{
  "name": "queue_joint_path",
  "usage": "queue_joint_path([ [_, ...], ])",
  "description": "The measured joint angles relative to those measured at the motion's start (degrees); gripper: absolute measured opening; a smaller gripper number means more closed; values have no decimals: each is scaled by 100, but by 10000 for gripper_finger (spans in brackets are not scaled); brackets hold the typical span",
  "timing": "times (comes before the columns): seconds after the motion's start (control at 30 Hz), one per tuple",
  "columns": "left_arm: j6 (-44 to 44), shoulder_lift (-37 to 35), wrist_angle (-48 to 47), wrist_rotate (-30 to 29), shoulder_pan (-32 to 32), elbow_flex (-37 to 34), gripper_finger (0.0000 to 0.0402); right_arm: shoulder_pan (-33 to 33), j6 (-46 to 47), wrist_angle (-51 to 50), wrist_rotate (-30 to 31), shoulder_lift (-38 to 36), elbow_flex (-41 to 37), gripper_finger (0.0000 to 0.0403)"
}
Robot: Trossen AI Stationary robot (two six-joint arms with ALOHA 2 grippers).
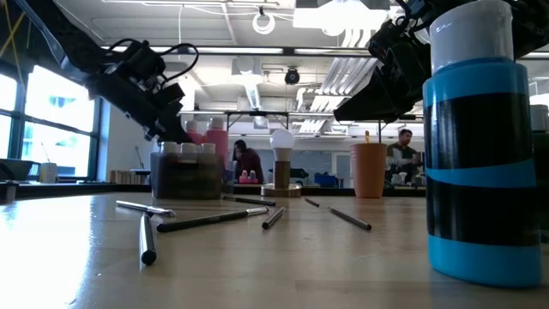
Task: Pick & Place Paint Supplies
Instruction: Adjust the large pink paint bottles
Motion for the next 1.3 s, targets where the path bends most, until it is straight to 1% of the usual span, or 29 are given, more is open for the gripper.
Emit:
queue_joint_path([
  [0.07, -4, 12, -50, 107, 0, 73, 0, 0, 0, 1, 0, 0, 0, 91],
  [0.17, -5, 18, -163, 419, -3, 220, 0, 0, 0, 2, 0, 0, 0, 91],
  [0.23, -4, 13, -303, 471, -7, 352, 0, 0, 0, 0, 0, 0, 0, 91],
  [0.37, 110, 13, -552, 266, -45, 485, 0, 0, 0, 0, 0, 0, 0, 91],
  [0.6, 153, -187, -764, 311, -130, 582, 0, 1, -1, -2, 1, 0, 0, 91],
  [0.9, 164, -882, -1114, 280, -364, 582, 0, 2, 0, -7, 0, 0, 0, 91],
  [1.13, 145, -1357, -1714, -259, -600, 587, 0, 2, 0, -21, -2, 0, 0, 91],
  [1.3, 140, -1577, -1876, -332, -892, 585, 0, 2, 0, -28, -2, 0, 0, 91],
])
